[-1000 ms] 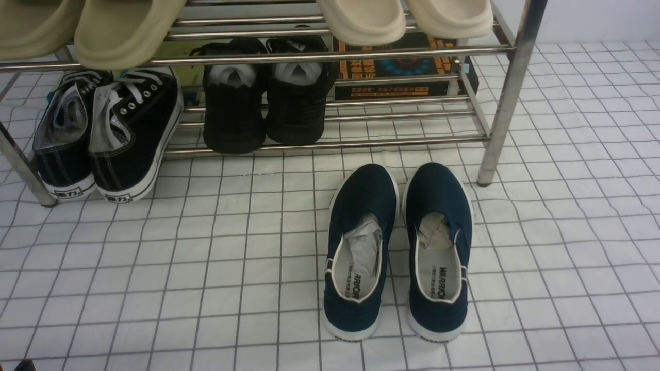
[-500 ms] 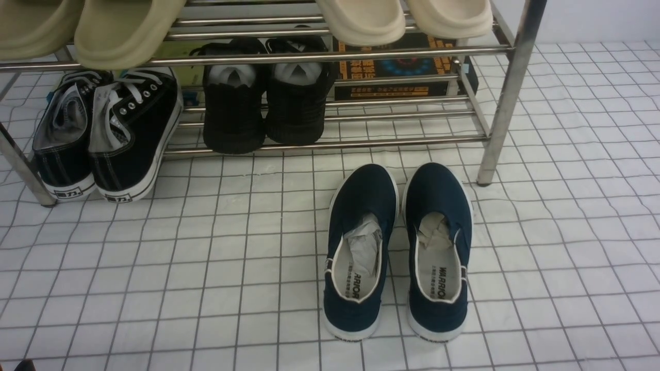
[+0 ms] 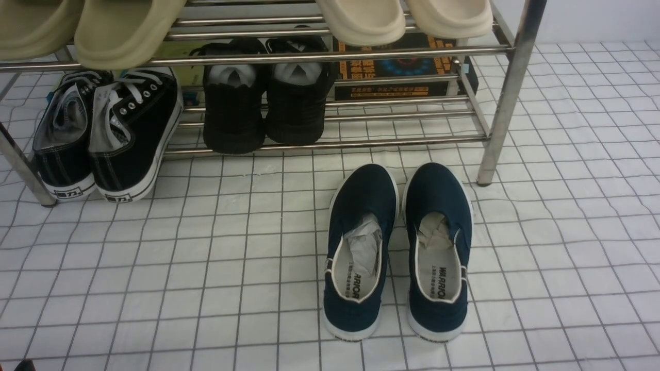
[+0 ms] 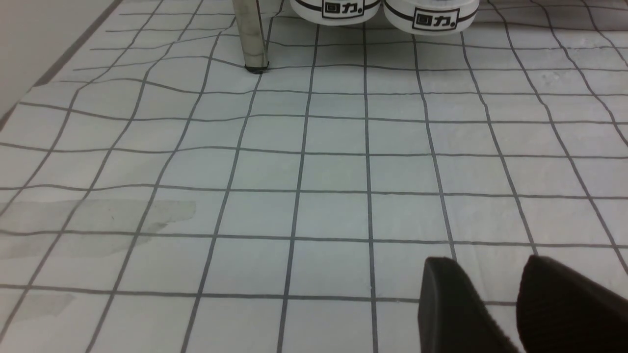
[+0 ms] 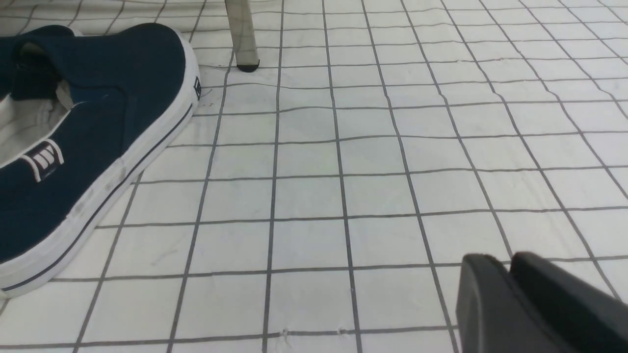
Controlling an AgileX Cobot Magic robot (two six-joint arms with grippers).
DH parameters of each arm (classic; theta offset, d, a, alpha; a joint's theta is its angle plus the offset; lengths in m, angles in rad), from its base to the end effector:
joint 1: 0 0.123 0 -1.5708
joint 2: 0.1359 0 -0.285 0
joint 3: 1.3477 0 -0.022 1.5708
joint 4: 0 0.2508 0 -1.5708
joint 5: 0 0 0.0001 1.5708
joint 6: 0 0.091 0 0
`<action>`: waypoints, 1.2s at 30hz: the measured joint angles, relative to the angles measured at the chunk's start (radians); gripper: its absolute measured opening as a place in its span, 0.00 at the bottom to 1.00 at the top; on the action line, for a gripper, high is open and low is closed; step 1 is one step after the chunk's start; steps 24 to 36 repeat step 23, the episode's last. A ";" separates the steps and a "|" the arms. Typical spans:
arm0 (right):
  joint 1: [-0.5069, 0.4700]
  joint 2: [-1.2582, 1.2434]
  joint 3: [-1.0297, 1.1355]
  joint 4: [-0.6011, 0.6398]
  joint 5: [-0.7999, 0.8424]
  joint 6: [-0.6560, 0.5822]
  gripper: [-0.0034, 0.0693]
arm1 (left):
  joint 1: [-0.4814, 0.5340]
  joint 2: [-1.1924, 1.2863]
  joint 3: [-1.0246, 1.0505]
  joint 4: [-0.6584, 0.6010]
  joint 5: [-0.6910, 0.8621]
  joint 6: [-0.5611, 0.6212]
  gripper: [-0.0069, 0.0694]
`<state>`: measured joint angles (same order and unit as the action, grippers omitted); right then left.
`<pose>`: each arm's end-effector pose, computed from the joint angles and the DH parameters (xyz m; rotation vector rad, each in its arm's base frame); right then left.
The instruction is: Take the shoes off the shelf with your hand from the white checkered tablecloth.
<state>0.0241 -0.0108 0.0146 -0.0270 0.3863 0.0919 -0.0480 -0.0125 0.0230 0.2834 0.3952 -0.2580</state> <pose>0.0522 0.0003 0.1741 0.0471 1.8733 0.0531 0.0522 0.0073 0.1720 -0.0250 1.8737 0.0712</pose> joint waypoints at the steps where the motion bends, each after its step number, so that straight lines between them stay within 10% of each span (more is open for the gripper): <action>1: 0.000 0.000 0.000 0.000 0.000 0.000 0.17 | 0.000 0.000 0.000 0.000 0.000 0.000 0.41; 36: 0.000 0.000 0.000 0.000 0.000 0.000 0.21 | 0.000 0.000 0.000 0.000 0.000 0.000 0.41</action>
